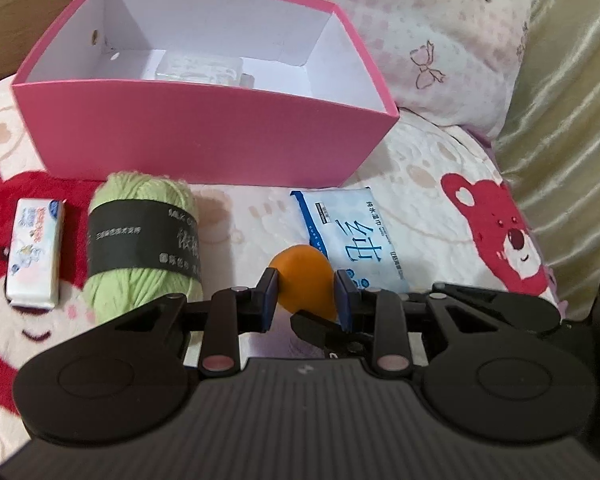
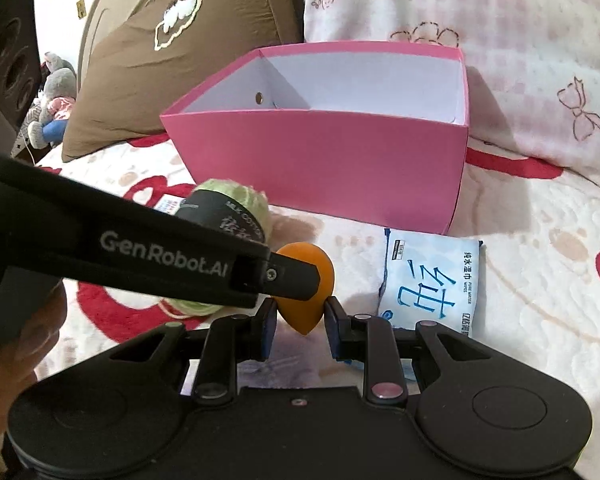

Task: Organize objects
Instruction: 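Close the left gripper on the orange sponge and lift it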

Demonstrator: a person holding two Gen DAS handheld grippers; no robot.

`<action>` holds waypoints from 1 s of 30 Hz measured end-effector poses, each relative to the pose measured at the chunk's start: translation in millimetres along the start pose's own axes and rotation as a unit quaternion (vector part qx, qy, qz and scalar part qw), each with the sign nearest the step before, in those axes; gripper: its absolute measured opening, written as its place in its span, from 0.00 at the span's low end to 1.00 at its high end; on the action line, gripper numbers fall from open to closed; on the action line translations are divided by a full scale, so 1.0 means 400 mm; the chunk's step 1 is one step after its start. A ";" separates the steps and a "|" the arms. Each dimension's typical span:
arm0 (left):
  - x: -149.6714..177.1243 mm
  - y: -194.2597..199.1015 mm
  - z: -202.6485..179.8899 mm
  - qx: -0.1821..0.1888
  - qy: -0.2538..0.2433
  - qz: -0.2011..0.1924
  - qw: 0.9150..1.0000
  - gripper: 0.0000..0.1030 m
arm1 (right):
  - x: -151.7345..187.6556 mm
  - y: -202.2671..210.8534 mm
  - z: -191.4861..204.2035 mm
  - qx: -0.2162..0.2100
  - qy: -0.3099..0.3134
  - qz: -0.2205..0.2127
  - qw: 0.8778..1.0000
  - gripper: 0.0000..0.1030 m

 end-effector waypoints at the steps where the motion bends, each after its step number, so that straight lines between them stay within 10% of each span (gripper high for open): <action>1: 0.000 0.009 -0.003 -0.004 0.004 0.001 1.000 0.27 | -0.004 0.018 -0.004 -0.007 -0.011 0.004 1.000 0.29; 13: -0.040 0.183 -0.069 0.008 -0.025 -0.023 0.999 0.27 | -0.054 0.166 0.072 0.023 0.062 -0.073 0.995 0.29; 30: -0.094 0.366 -0.108 0.017 -0.029 -0.004 0.999 0.27 | -0.152 0.316 0.151 0.016 0.104 -0.069 0.992 0.29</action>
Point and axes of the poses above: each gripper's, at about its wrist camera, not at the fingertips, and y roughly against the way its jaws point, z to its left, x to its underside, the point moved 4 cm from there along -y, roughly the way its jaws point, and after that the axes turned 10 degrees about x, right-handed, at the moved point
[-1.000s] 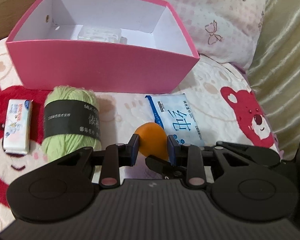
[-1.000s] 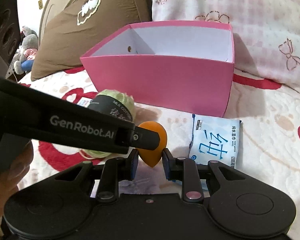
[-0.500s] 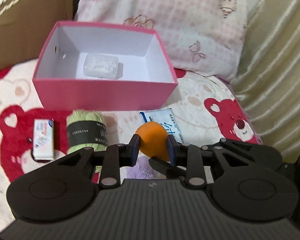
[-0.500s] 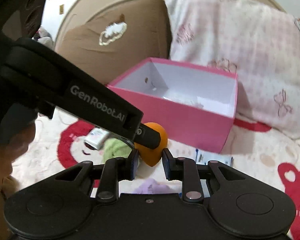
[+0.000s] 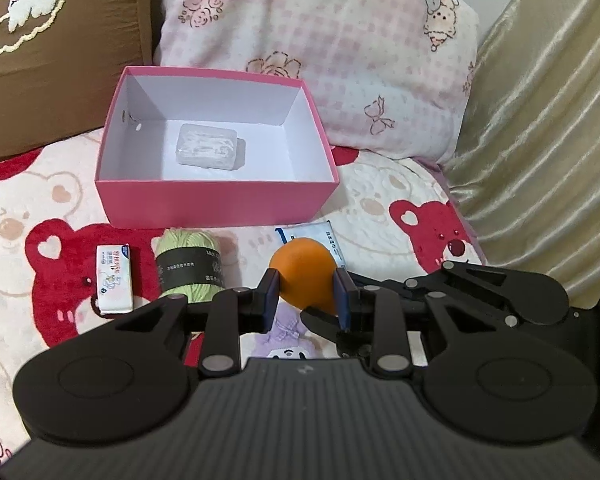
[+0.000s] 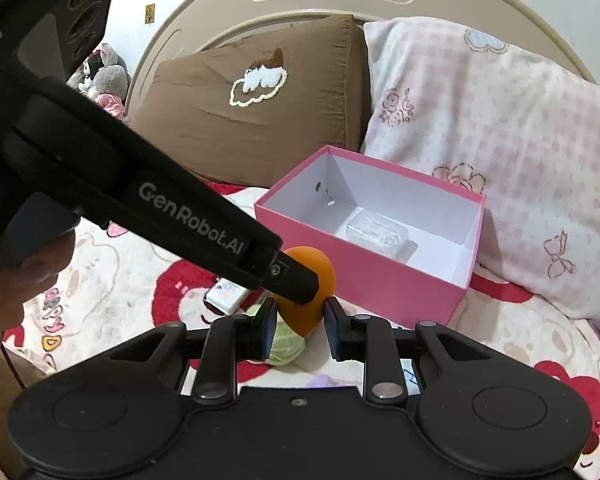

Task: Organize objects
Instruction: 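Close the left gripper on the orange sponge and lift it, then carry the orange sponge over the pink box and lower it inside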

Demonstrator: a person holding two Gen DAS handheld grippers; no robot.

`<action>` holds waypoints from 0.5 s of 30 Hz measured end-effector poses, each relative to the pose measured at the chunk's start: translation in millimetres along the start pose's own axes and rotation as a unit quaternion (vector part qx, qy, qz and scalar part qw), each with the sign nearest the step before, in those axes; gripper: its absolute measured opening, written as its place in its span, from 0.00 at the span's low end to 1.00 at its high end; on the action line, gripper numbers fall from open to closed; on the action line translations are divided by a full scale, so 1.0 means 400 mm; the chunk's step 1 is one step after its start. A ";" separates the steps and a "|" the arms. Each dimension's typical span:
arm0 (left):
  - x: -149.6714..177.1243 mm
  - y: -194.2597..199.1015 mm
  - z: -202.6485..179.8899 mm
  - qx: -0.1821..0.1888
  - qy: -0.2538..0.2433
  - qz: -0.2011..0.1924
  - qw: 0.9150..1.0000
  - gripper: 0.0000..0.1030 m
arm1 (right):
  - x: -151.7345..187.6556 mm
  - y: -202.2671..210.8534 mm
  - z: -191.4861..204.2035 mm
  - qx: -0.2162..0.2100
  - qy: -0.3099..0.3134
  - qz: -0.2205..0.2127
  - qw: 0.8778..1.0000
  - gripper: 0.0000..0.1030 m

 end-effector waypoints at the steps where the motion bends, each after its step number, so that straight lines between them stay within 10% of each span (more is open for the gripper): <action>1: -0.006 0.005 0.003 0.000 0.004 0.001 1.000 0.27 | -0.009 0.001 -0.001 -0.002 0.000 0.000 1.000 0.29; 15: -0.151 0.035 0.023 -0.002 0.012 0.013 1.000 0.27 | -0.125 -0.038 -0.023 -0.035 0.007 0.006 0.999 0.29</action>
Point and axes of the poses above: each gripper's, at about its wrist camera, not at the fingertips, and y roughly against the way its jaws point, z to its left, x to its underside, the point moved 4 cm from there along -y, roughly the way its jaws point, and after that the axes turned 10 degrees about x, right-handed, at the moved point
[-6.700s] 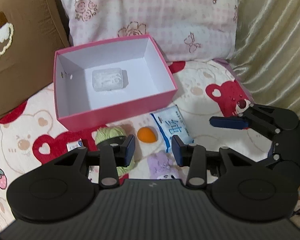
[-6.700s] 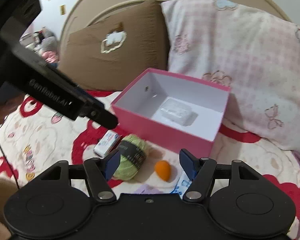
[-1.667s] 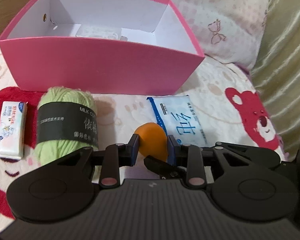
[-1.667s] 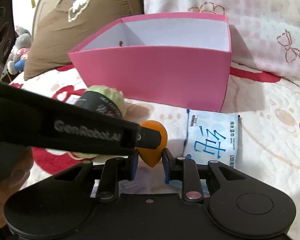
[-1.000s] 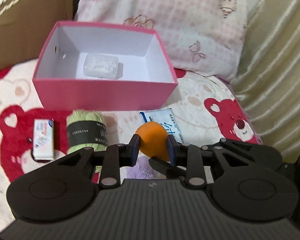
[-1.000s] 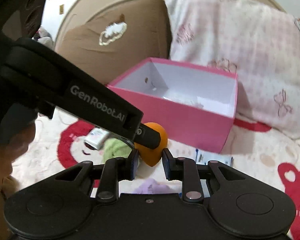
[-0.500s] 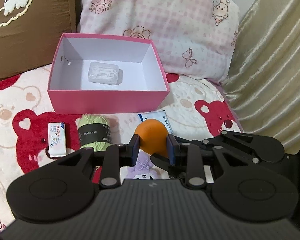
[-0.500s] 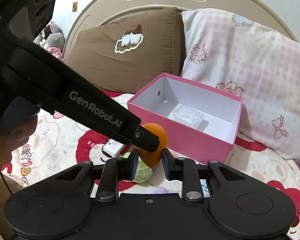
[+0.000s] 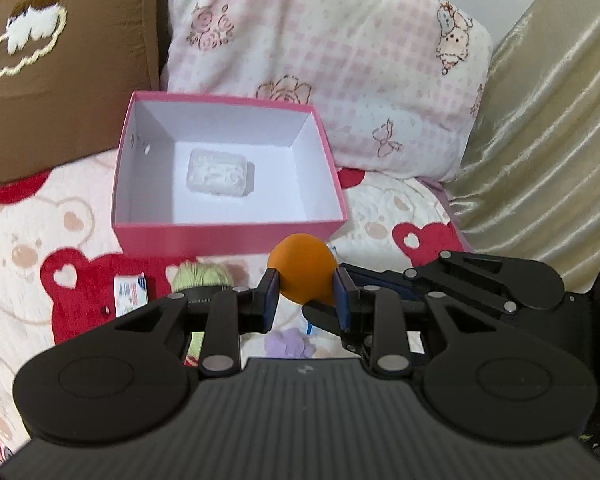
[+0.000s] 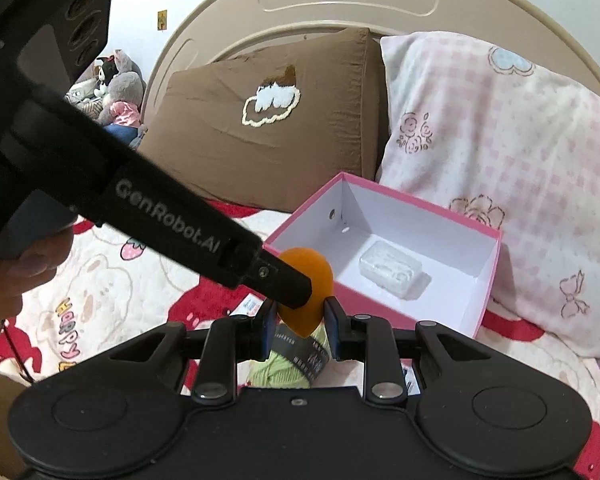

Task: Organize objects
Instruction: 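Carry the orange sponge over the pink box and lower it inside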

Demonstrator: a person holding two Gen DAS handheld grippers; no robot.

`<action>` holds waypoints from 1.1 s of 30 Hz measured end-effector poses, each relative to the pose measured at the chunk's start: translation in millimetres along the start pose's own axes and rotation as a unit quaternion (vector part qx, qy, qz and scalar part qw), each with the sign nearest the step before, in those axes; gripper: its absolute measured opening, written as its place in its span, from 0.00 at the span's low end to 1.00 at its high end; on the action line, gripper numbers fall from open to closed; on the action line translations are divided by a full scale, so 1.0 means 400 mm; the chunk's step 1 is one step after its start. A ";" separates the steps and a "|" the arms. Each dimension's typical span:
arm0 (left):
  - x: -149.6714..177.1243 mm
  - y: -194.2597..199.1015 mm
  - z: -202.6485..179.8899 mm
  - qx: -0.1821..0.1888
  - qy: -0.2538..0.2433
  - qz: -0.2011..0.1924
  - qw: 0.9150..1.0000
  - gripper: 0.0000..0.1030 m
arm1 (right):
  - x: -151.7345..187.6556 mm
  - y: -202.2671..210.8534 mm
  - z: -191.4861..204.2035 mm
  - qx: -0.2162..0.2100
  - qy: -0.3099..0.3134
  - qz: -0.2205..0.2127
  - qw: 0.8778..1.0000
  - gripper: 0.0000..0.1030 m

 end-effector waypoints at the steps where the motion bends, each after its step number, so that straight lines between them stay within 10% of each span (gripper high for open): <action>1: -0.017 0.001 -0.002 0.000 -0.001 -0.001 1.000 0.27 | -0.011 -0.003 -0.006 -0.001 -0.003 0.001 1.000 0.29; 33: -0.291 -0.294 0.288 0.007 0.119 -0.049 0.992 0.26 | -0.187 -0.425 -0.142 0.041 0.115 0.033 0.992 0.29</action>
Point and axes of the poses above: each gripper's, at about its wrist camera, not at the fingertips, and y roughly against the way its jaws point, z to its left, x to its underside, the point moved 4 cm from there along -y, roughly the way its jaws point, and after that the axes turned 10 degrees about x, right-handed, at the moved point
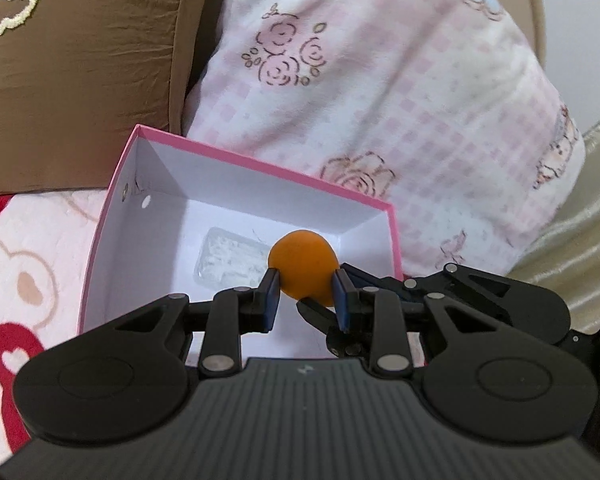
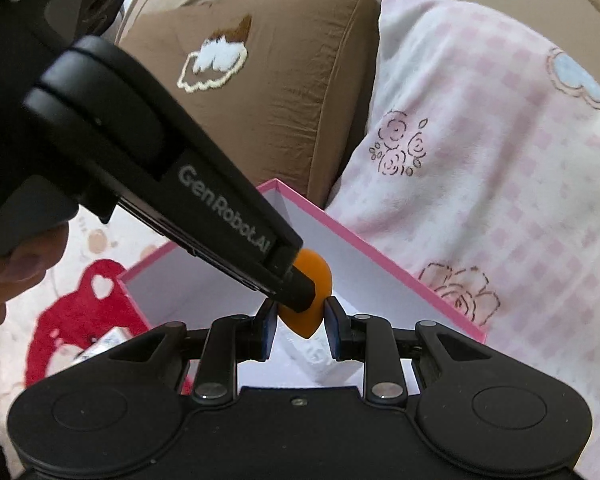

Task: Organize objects
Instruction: 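Carry the orange sponge over the pink box and lower it inside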

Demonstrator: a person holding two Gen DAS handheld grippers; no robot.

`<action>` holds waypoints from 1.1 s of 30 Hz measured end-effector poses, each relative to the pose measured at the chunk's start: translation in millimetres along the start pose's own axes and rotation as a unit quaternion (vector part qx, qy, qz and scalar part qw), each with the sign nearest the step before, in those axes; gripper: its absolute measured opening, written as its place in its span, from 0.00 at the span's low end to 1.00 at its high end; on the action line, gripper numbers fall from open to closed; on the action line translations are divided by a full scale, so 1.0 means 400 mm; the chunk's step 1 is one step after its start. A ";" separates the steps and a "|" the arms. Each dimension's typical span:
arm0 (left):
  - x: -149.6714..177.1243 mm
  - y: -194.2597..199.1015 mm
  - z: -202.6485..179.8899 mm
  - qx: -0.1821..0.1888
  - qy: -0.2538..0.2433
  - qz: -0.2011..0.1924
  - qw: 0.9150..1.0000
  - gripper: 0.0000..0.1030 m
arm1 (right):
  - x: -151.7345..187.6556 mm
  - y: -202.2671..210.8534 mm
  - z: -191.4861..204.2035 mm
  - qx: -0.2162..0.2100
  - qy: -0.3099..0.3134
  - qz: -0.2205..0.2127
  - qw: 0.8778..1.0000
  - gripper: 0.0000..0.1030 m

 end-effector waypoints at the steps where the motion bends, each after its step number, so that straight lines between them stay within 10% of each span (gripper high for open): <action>1: -0.007 -0.013 0.008 -0.005 0.002 0.000 1.000 0.26 | -0.002 -0.016 -0.004 -0.002 0.005 0.000 1.000 0.29; 33: -0.059 -0.262 0.221 0.020 0.123 -0.001 0.992 0.25 | 0.028 -0.340 -0.022 -0.002 0.046 0.066 0.997 0.29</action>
Point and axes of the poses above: each gripper's, at about its wrist camera, not at the fingertips, and y roughly against the way its jaws point, z to its left, x to its underside, the point moved 4 cm from there along -y, roughly the way its jaws point, and after that the axes turned 10 degrees about x, right-handed, at the moved point
